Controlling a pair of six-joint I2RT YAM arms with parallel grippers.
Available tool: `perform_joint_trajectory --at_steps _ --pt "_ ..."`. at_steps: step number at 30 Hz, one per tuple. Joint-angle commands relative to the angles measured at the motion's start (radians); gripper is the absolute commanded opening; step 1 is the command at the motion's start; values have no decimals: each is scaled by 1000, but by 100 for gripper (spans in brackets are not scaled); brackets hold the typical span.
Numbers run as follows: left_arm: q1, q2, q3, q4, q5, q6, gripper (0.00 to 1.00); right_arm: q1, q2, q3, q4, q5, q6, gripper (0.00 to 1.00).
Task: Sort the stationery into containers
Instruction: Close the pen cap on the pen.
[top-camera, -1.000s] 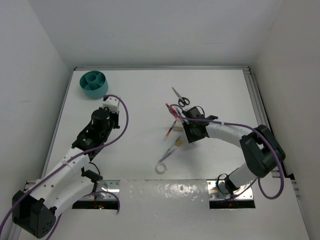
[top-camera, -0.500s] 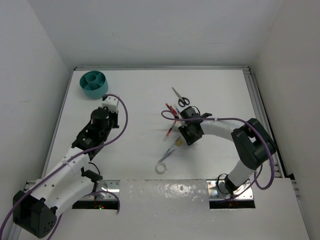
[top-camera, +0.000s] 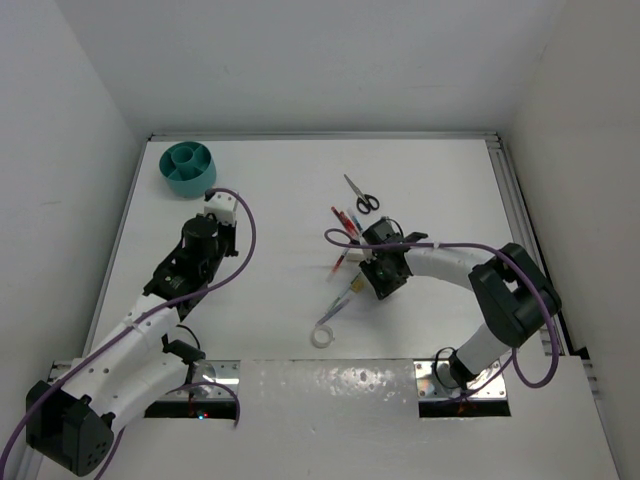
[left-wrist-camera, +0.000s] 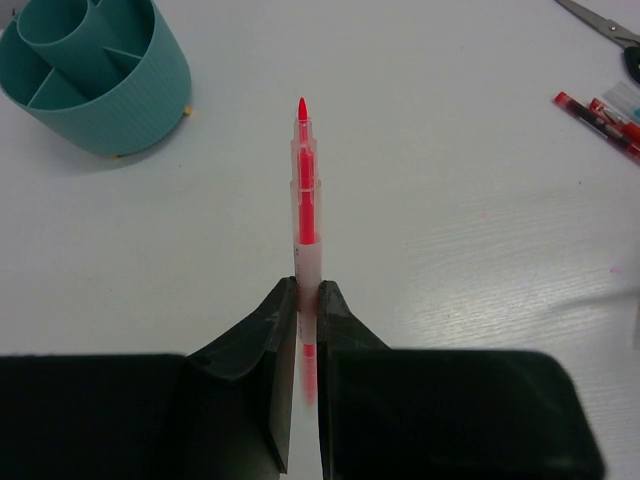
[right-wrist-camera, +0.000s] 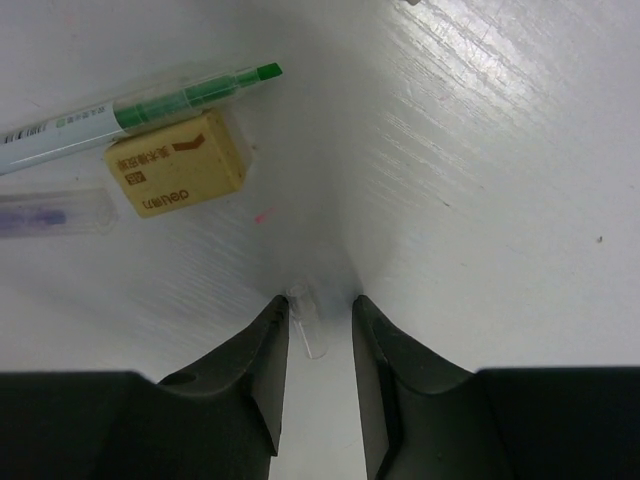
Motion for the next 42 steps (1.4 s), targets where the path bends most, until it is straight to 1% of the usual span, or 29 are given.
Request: perform_joint_trajectory --at_steps 1,3,4,7,9,12,14,15,17,18,19,20,22,23,25,26,28,29,31,32,35,41,42 --pt "15 -13 11 43 7 -7 0 14 4 -35 -2 -4 10 31" --pt "15 -15 11 38 2 -4 0 18 12 -30 0 -4 18 26" --pt "13 -16 13 38 1 -2 0 20 15 -29 -1 -1 20 22" --pt "13 -16 14 37 -1 1 0 20 18 -24 -11 13 20 14" --pt "13 -19 11 38 -1 1 0 18 4 -24 -14 14 20 1" --pt "15 -21 14 37 30 4 0 18 -22 -13 -31 14 35 0" --pt "15 -24 17 32 75 17 0 18 -54 19 -35 -1 64 0" --pt "15 -25 19 33 144 25 0 20 -101 33 -31 -8 76 0" --pt "15 -36 19 44 238 69 0 18 -161 89 -21 -15 128 0" --pt "15 -45 17 55 354 85 0 18 -190 111 -6 -15 145 0" --pt "15 -50 17 60 417 118 0 18 -251 158 6 -15 179 0" --pt "13 -60 19 73 539 135 0 20 -279 178 38 -16 193 0" --pt "13 -70 28 81 673 172 0 21 -347 239 77 -10 224 0" --pt "13 -71 32 89 800 185 0 21 -364 258 100 -9 251 0" --pt "13 -61 45 104 893 173 0 34 -398 306 170 -10 302 0" --pt "11 -50 51 116 962 163 0 41 -405 318 228 -10 316 0" --pt "7 -13 81 121 1019 142 0 78 -412 343 300 -4 360 0" --pt "4 1 89 119 1052 131 0 87 -415 347 375 -2 374 0" --pt "-11 27 111 113 1051 96 0 115 -412 359 445 5 421 0" --pt "-18 31 115 112 1039 85 0 123 -410 361 521 11 435 0" --pt "-30 38 123 113 1021 62 0 153 -395 358 627 22 472 0" --pt "-33 42 145 136 965 -53 0 202 -370 350 736 14 485 0" --pt "-35 39 145 173 965 -67 0 210 -373 341 750 16 486 0"
